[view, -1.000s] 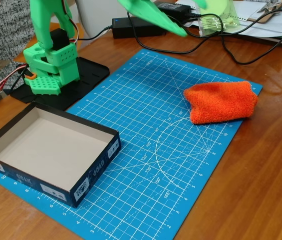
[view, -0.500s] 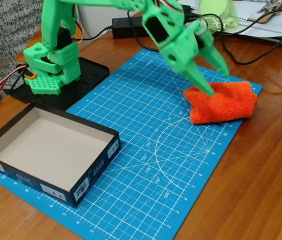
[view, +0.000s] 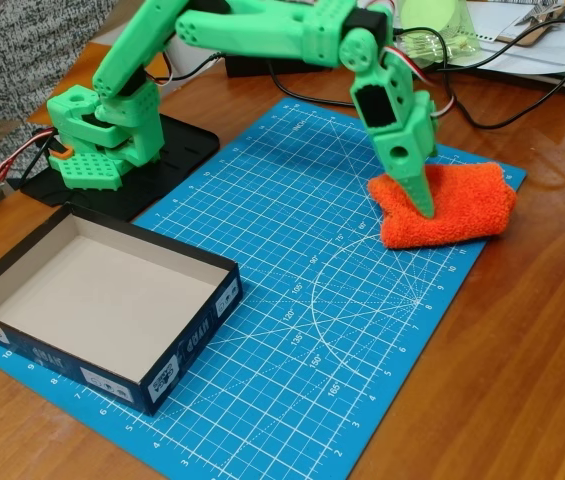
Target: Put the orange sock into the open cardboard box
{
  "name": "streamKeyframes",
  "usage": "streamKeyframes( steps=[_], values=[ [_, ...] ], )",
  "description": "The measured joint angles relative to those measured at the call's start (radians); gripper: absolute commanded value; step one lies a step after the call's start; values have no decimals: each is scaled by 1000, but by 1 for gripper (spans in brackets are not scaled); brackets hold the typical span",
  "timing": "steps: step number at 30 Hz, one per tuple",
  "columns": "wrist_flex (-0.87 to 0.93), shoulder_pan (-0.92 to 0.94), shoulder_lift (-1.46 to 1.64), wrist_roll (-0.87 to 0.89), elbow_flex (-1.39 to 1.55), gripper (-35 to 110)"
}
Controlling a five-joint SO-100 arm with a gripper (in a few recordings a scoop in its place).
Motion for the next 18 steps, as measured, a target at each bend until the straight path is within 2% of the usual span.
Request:
streamKeyframes(
  steps=[4, 7, 8, 9, 10, 18],
  values=[
    [6, 32, -52, -71, -34, 52],
    [-38, 43, -101, -87, -49, 46],
    [-40, 43, -104, -87, -49, 31],
    [-43, 43, -112, -86, -51, 6],
    [-57, 41, -118, -81, -57, 0],
    [-153, 28, -137, 83, -55, -1]
  ],
)
